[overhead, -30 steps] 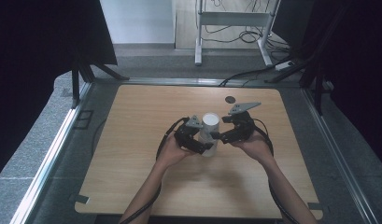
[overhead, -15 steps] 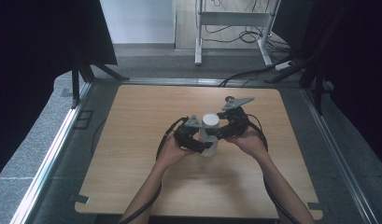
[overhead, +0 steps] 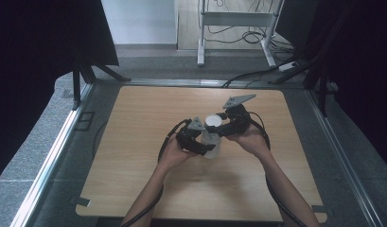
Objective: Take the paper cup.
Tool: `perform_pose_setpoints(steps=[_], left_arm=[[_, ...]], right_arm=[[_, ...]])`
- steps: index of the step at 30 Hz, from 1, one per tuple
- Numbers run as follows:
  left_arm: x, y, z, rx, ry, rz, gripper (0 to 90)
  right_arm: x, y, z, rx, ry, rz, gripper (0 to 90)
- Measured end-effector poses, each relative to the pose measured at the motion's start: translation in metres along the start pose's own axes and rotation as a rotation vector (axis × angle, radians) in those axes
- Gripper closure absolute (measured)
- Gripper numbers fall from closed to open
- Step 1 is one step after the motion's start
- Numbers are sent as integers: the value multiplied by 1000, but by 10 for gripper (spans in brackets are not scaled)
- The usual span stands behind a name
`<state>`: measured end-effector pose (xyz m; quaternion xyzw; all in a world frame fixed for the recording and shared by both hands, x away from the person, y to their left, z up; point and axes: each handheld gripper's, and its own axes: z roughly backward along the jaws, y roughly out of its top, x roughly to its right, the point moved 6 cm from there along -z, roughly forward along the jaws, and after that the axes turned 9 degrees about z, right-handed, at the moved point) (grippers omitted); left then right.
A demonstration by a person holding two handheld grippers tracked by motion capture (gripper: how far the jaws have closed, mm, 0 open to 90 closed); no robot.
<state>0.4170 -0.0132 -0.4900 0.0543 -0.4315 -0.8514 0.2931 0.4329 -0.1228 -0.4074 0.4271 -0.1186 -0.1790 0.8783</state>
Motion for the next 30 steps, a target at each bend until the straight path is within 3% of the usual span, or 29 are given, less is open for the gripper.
perform_pose_setpoints(steps=[10,21,30], left_arm=[[-1,0,0,5,-2,-1,214],[-1,-1,0,6,-6,0,216],[-2,-1,3,8,-24,10,197]], right_arm=[[-1,3,1,-20,-16,18,342],[-1,11,10,7,-14,17,345],[0,5,4,-16,-4,20,342]])
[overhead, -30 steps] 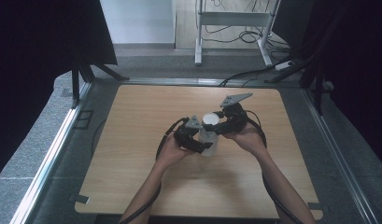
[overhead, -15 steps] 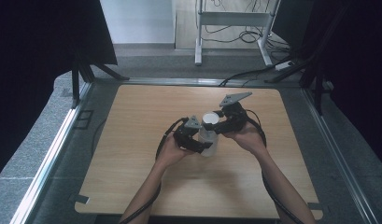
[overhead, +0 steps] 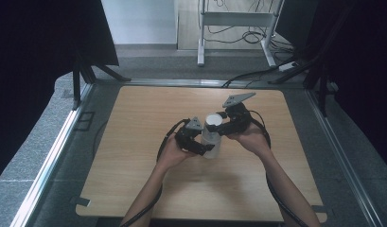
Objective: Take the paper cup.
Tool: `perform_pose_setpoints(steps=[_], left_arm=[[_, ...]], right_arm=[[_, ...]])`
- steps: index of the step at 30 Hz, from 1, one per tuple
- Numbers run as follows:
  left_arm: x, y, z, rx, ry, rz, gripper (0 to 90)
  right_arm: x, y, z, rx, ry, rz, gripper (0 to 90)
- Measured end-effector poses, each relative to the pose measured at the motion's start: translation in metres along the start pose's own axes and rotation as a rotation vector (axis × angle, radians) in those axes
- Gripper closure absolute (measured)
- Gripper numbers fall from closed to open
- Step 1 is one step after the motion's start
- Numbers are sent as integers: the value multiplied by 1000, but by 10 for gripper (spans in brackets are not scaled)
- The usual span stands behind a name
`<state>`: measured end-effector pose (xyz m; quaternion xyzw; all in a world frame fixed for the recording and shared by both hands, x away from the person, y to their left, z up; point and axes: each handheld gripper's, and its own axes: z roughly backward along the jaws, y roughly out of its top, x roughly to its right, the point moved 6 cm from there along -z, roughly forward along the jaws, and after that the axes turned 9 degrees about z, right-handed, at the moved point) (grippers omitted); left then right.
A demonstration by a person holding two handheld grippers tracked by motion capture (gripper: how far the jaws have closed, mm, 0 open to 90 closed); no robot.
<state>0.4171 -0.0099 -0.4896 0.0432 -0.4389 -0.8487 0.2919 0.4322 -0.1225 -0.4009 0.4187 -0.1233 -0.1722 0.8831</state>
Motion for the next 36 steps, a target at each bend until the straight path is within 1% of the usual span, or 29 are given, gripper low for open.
perform_pose_setpoints(steps=[2,8,10,11,12,14,15,19,36], left_arm=[[0,0,0,5,-13,3,186],[1,0,0,9,-18,4,166],[1,1,0,18,-24,13,166],[1,1,1,18,-24,13,170],[0,1,2,18,-18,15,208],[-1,1,2,23,-25,22,212],[-1,1,2,22,-23,18,216],[-1,1,2,25,-21,21,221],[-1,1,2,22,-21,19,229]], right_arm=[[0,-1,-1,-5,1,1,341],[0,-3,-3,-7,4,-1,339],[0,-3,-3,-8,4,1,339],[0,-3,-3,-8,5,0,339],[0,-3,-3,-9,6,-1,338],[0,-3,-3,-10,6,0,338],[0,-3,-3,-11,7,0,338],[0,-3,-3,-13,-1,-7,341],[0,-2,-1,-13,-11,0,347]])
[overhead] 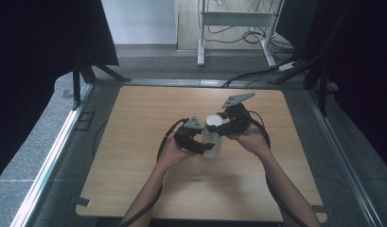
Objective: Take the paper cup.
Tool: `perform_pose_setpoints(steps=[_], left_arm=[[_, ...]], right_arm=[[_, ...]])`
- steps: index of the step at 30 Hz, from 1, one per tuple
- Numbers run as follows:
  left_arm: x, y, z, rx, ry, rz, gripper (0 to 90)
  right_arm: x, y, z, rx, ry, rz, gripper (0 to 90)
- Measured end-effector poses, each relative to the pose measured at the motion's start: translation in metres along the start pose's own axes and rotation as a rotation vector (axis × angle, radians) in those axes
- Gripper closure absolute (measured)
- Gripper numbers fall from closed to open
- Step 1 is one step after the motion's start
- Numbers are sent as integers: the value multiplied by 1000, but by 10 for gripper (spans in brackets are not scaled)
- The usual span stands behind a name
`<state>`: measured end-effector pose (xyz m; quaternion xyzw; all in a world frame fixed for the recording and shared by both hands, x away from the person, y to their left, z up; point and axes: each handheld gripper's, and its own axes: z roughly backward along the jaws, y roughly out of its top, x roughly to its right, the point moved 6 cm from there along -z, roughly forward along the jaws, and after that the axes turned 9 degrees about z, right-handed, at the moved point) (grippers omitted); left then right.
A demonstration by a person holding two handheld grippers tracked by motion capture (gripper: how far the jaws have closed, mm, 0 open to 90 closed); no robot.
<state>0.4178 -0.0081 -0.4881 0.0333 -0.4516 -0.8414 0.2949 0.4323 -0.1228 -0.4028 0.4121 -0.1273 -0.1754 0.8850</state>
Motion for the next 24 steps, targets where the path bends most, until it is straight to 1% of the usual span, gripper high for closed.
perform_pose_setpoints(steps=[10,13,14,17,20,24], left_arm=[[0,0,1,-8,1,-5,244],[0,0,1,-12,1,-9,246],[0,0,1,-14,3,-9,247],[0,0,0,-22,4,-12,247],[0,0,0,-18,2,-9,247],[0,0,0,-22,4,-12,246]], right_arm=[[0,1,1,0,-3,5,347],[0,3,3,12,-3,2,351],[0,5,7,26,-4,4,358],[0,8,11,39,-8,5,360],[0,12,15,37,-8,10,360],[0,17,20,50,-3,7,360]])
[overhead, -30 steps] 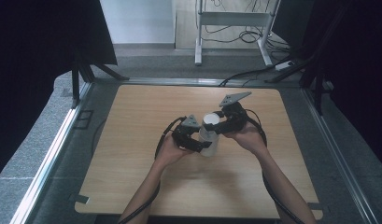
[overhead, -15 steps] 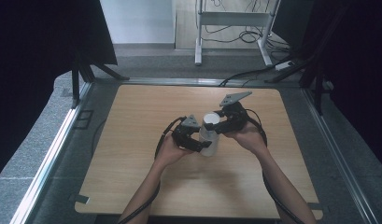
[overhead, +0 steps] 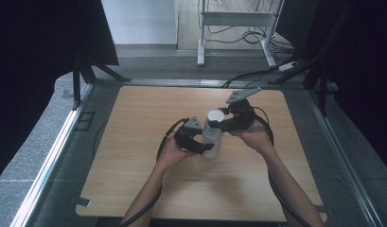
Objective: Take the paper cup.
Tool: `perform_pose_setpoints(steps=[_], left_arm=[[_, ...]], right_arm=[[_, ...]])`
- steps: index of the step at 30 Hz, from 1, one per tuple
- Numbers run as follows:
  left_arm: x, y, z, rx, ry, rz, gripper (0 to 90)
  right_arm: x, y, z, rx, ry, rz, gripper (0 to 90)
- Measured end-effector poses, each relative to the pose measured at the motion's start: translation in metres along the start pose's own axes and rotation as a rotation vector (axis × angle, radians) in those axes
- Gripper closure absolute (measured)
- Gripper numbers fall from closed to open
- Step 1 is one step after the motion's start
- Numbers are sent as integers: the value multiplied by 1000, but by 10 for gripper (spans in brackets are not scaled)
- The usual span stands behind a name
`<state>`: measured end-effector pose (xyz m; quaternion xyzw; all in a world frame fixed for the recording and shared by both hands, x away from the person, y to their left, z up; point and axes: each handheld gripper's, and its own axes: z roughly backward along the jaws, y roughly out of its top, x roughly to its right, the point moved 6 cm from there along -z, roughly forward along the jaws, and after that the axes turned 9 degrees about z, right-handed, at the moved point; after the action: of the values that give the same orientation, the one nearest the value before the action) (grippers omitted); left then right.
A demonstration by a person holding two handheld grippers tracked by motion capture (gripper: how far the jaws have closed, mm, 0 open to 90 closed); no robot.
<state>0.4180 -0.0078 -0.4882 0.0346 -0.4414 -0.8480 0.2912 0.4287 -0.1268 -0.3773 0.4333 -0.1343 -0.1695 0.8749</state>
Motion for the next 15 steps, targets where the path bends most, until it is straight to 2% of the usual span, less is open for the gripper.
perform_pose_setpoints(steps=[11,15], left_arm=[[0,0,1,-7,9,-6,238],[0,1,2,-6,11,0,140]], right_arm=[[2,13,15,26,12,-10,361],[2,17,20,29,13,-12,362]])
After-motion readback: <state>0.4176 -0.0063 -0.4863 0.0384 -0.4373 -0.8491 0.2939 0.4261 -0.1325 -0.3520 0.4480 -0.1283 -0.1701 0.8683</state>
